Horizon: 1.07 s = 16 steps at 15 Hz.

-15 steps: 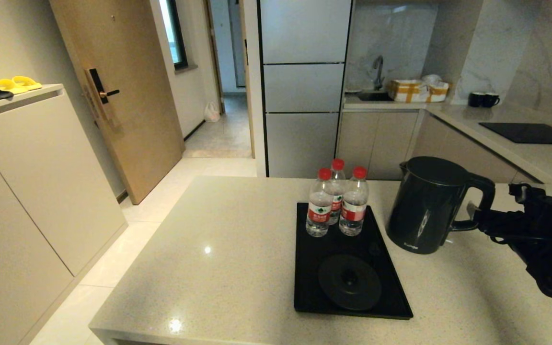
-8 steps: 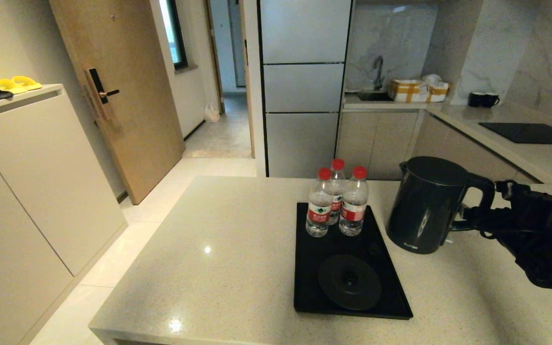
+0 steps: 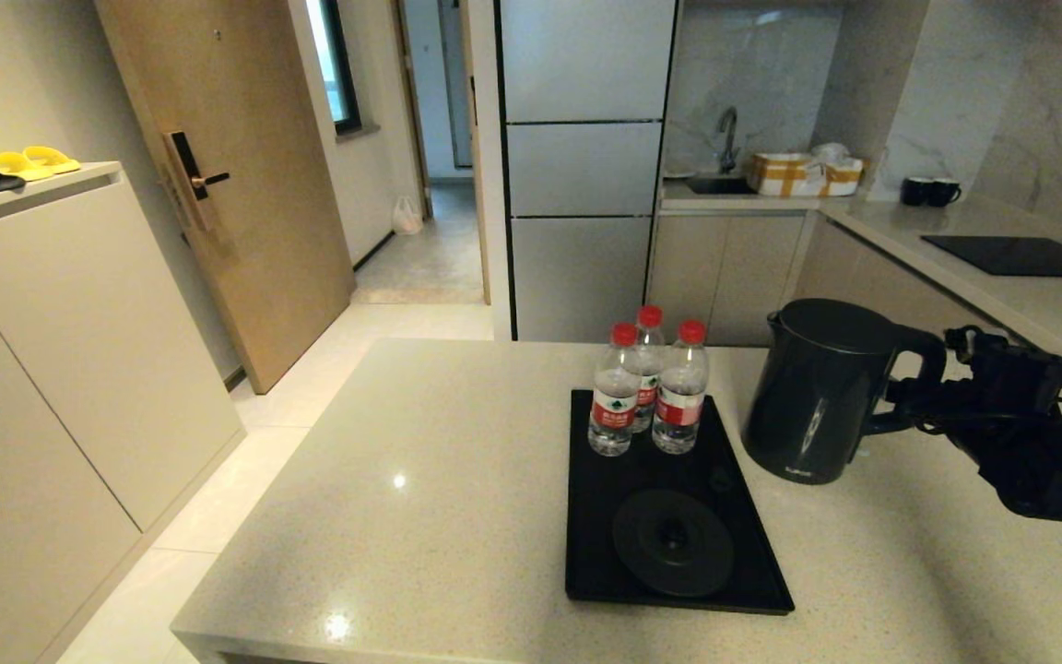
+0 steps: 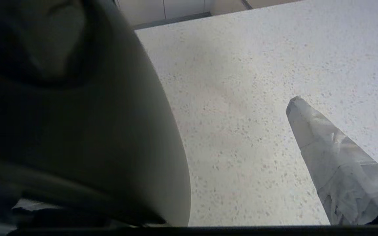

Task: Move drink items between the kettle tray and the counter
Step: Return the kettle to its original position

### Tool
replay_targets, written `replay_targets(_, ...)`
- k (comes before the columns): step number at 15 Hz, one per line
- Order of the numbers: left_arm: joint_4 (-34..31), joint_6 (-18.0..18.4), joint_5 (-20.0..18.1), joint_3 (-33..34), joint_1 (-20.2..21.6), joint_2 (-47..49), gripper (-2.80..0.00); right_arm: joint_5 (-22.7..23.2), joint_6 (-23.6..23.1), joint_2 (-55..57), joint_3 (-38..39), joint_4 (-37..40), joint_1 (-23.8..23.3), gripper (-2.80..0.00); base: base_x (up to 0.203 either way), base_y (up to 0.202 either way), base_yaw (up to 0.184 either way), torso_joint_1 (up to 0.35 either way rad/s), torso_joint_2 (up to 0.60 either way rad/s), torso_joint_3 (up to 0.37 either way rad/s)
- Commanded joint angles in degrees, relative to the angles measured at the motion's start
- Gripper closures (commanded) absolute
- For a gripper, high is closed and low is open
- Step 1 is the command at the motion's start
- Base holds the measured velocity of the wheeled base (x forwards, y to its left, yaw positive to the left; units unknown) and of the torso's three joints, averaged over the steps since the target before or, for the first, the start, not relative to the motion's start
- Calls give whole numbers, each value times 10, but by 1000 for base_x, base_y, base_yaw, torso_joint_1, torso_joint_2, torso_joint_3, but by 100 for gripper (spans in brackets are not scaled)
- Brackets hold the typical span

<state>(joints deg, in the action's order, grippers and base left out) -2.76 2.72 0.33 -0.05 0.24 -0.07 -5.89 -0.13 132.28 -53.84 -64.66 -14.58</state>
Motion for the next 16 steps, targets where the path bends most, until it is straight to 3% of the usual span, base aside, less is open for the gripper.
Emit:
replay_targets(1,0,0,0,0,0,1,0,0,0,4,-5,-3,0,-280,0,0,0,0,0,0)
replay_targets(2,0,0,0,0,0,1,0,0,0,4,-5,-2,0,-280,0,0,0,0,0,0)
replay_targets(3,-1,0,0,0,0,1,0,0,0,4,-5,0,0,0,0,0,0,0,0,0)
replay_targets(16,0,0,1,0,0,1,0,1,0,-28,10,1,1,0,0,0,0,0,0,0)
